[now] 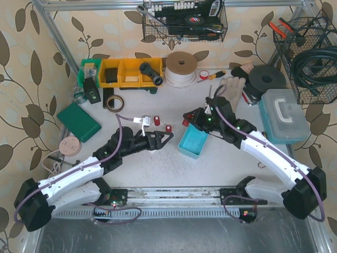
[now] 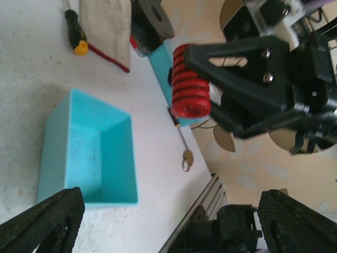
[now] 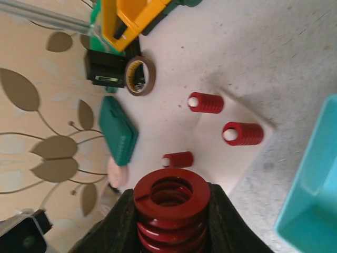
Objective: Install the large spring
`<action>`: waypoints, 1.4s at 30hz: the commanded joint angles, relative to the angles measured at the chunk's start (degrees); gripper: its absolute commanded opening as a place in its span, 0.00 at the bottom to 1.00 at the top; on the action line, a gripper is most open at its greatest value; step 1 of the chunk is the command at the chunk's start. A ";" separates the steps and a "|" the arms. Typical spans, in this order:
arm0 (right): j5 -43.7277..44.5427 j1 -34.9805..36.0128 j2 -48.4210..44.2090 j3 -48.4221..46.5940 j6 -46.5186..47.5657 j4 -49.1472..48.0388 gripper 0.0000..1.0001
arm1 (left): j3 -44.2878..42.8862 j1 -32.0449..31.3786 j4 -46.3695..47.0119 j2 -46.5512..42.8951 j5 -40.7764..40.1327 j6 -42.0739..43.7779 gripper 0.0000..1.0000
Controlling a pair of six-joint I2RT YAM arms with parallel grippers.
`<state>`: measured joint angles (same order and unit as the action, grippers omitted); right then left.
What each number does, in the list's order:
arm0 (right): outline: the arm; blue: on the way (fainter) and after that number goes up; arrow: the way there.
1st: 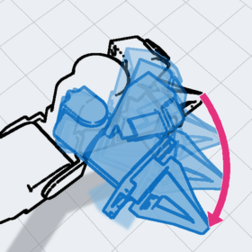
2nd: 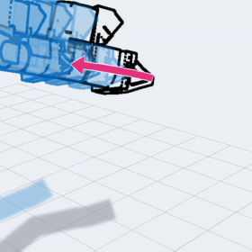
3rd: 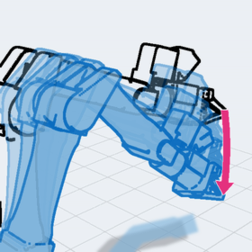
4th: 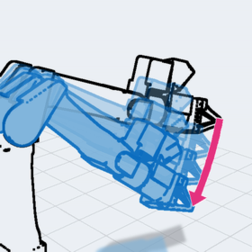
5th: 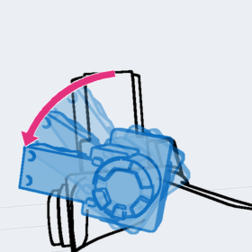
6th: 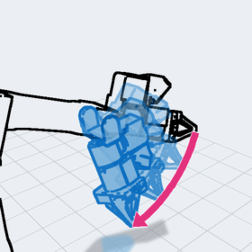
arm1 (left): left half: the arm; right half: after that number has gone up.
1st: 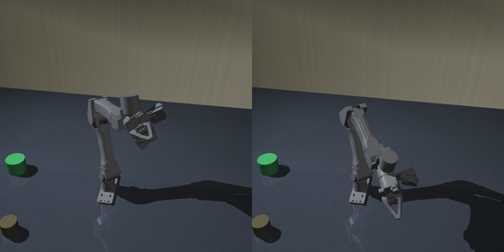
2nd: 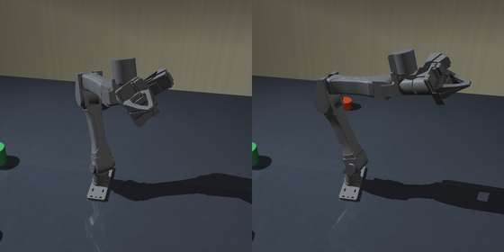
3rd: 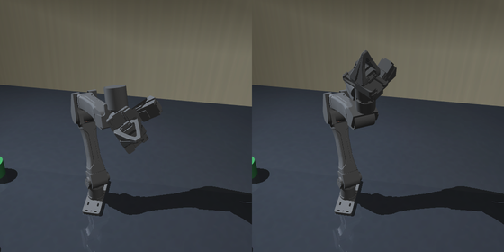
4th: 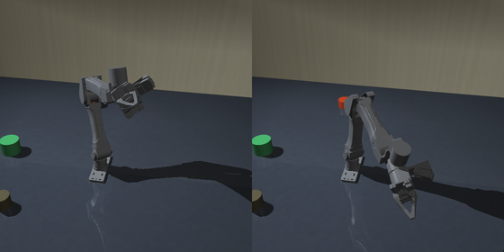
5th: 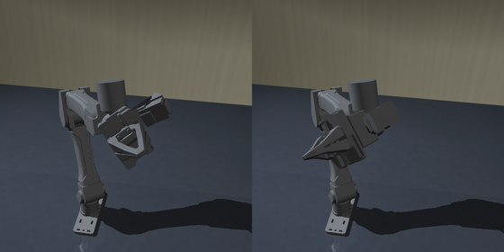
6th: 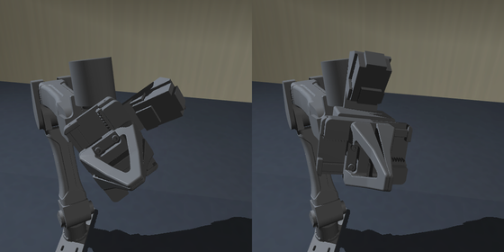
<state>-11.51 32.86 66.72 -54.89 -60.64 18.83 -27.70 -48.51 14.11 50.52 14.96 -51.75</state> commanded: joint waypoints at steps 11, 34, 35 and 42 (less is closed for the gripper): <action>0.26 2.95 -9.90 5.86 -23.08 -15.48 0.00 | -13.82 -3.70 12.56 13.43 -4.41 -1.94 0.91; 0.96 3.00 -12.48 10.59 -28.82 -22.35 0.00 | -19.27 -4.57 15.04 19.80 -5.31 -3.26 0.64; 1.17 3.00 -12.62 10.79 -29.05 -22.64 0.00 | -19.38 -4.57 15.11 20.06 -5.32 -3.34 0.63; 1.94 3.00 -12.53 12.16 -30.04 -23.49 0.00 | -19.90 -4.64 17.41 21.72 -4.80 -4.69 0.48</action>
<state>-9.26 35.55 55.13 -43.77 -88.90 -1.10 -44.58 -52.60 26.61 71.48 10.61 -55.66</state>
